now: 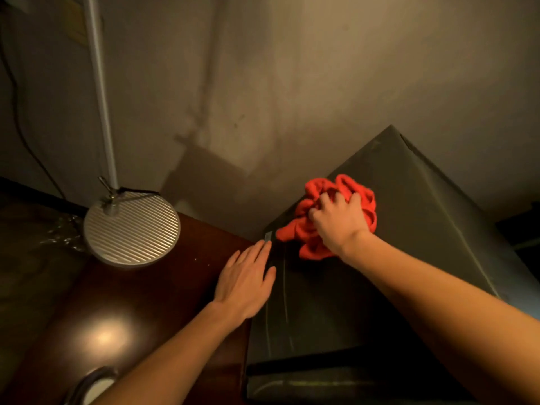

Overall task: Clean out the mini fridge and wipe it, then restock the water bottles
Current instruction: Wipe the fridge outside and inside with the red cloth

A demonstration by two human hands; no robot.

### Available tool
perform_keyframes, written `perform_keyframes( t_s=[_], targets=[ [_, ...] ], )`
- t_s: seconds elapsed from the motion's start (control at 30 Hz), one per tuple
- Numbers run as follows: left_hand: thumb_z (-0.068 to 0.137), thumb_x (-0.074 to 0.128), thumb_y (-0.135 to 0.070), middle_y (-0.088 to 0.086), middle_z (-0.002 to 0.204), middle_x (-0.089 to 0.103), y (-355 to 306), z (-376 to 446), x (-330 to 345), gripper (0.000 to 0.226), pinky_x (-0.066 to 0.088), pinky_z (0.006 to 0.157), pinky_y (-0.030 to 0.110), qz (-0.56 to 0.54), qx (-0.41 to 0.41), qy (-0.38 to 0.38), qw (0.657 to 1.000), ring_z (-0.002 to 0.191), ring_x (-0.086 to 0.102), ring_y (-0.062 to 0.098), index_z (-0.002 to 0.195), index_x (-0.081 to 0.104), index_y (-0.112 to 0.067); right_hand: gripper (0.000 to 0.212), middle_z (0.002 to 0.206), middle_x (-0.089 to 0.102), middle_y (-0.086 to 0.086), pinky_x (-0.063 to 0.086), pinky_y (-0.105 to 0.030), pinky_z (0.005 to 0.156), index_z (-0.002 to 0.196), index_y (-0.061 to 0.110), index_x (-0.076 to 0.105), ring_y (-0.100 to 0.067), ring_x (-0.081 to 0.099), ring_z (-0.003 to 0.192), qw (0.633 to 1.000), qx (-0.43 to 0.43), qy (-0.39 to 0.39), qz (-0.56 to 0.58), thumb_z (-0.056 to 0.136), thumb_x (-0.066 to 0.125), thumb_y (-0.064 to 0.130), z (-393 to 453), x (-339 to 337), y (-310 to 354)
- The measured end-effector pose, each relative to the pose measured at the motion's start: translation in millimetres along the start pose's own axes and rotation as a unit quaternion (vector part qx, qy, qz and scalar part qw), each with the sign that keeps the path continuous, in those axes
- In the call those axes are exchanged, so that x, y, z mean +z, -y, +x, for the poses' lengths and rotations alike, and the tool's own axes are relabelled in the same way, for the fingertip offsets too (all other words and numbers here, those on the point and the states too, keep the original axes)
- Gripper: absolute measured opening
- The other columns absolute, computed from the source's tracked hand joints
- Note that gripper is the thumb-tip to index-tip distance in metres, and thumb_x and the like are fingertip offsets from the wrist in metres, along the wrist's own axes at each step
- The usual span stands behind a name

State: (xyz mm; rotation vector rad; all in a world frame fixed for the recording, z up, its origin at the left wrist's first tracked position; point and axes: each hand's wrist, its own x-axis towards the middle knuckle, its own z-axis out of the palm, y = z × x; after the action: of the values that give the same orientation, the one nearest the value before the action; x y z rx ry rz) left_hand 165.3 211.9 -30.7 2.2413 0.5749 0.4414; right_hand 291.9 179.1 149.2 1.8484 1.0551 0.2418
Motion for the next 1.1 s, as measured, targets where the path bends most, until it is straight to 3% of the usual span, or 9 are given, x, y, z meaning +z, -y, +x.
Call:
perform_keyframes(
  t_s=[0.13,0.23,0.37,0.6,0.77,0.9,1.0,1.1],
  targets=[
    [0.103,0.032,-0.043,-0.006,0.163,0.018,-2.3,16.4,3.4,0.060,0.012,0.121,0.029,0.001,0.014,-0.020,1.000,0.147,0.020,0.008,0.157,0.014,-0.024,0.034,0.133,0.045,-0.012,0.031,-0.058,0.102,0.127,0.026,0.056,-0.036,0.045,0.121,0.997,0.059,-0.044,0.000,0.095,0.044,0.025,34.6,5.6,-9.1],
    [0.102,0.029,-0.044,-0.006,0.163,0.019,12.0,22.4,4.4,0.060,0.012,0.121,0.029,0.009,0.001,-0.029,1.000,0.147,0.020,0.007,0.157,0.015,-0.025,0.033,0.127,0.050,-0.010,0.030,-0.057,0.102,0.125,0.026,0.057,-0.034,0.050,0.116,0.997,0.053,-0.049,0.002,0.094,0.046,0.025,52.1,13.6,-1.3],
    [0.102,0.036,-0.040,-0.006,0.163,0.019,27.9,18.6,4.0,0.060,0.011,0.120,0.029,0.021,-0.031,-0.018,0.999,0.148,0.019,0.008,0.157,0.015,-0.025,0.037,0.127,0.053,-0.006,0.029,-0.056,0.104,0.123,0.027,0.059,-0.033,0.051,0.116,1.000,-0.012,-0.022,0.016,0.087,0.058,0.031,53.0,26.2,22.0],
    [0.101,0.036,-0.039,-0.006,0.164,0.015,31.5,6.8,16.3,0.062,0.011,0.120,0.031,0.034,-0.058,0.041,0.997,0.148,0.019,0.009,0.157,0.013,-0.026,0.040,0.138,0.049,-0.009,0.020,-0.062,0.107,0.136,0.024,0.051,-0.034,0.045,0.126,0.984,-0.154,0.075,0.049,0.098,0.041,0.030,-11.9,53.2,95.4],
    [0.101,0.036,-0.038,-0.006,0.163,0.017,30.7,-0.6,20.9,0.061,0.012,0.120,0.033,0.018,-0.057,0.061,0.996,0.148,0.019,0.010,0.157,0.015,-0.026,0.044,0.139,0.045,-0.014,0.017,-0.065,0.106,0.135,0.018,0.051,-0.038,0.039,0.128,0.963,-0.232,0.130,0.033,0.093,0.050,0.031,-71.3,43.7,115.3],
    [0.102,0.035,-0.038,-0.006,0.163,0.018,37.6,-10.5,19.7,0.059,0.013,0.122,0.034,0.002,-0.065,0.070,0.995,0.147,0.019,0.010,0.156,0.016,-0.027,0.042,0.145,0.040,-0.012,0.015,-0.066,0.107,0.138,0.020,0.050,-0.038,0.031,0.135,0.935,-0.307,0.173,0.025,0.097,0.045,0.028,-94.3,47.7,138.2],
    [0.102,0.035,-0.038,-0.006,0.162,0.020,48.5,-16.1,22.8,0.058,0.013,0.121,0.034,0.006,-0.077,0.066,0.995,0.147,0.020,0.010,0.156,0.018,-0.026,0.042,0.145,0.040,-0.012,0.021,-0.063,0.105,0.137,0.022,0.051,-0.037,0.032,0.134,0.931,-0.319,0.173,0.025,0.096,0.047,0.026,-81.5,58.0,152.6],
    [0.102,0.035,-0.037,-0.005,0.162,0.021,51.2,-14.0,28.4,0.058,0.014,0.121,0.034,0.016,-0.076,0.066,0.995,0.147,0.021,0.010,0.156,0.018,-0.026,0.040,0.148,0.037,-0.013,0.020,-0.065,0.105,0.136,0.021,0.053,-0.037,0.033,0.134,0.947,-0.278,0.158,0.034,0.097,0.046,0.027,-49.7,76.3,163.1]
  ],
)
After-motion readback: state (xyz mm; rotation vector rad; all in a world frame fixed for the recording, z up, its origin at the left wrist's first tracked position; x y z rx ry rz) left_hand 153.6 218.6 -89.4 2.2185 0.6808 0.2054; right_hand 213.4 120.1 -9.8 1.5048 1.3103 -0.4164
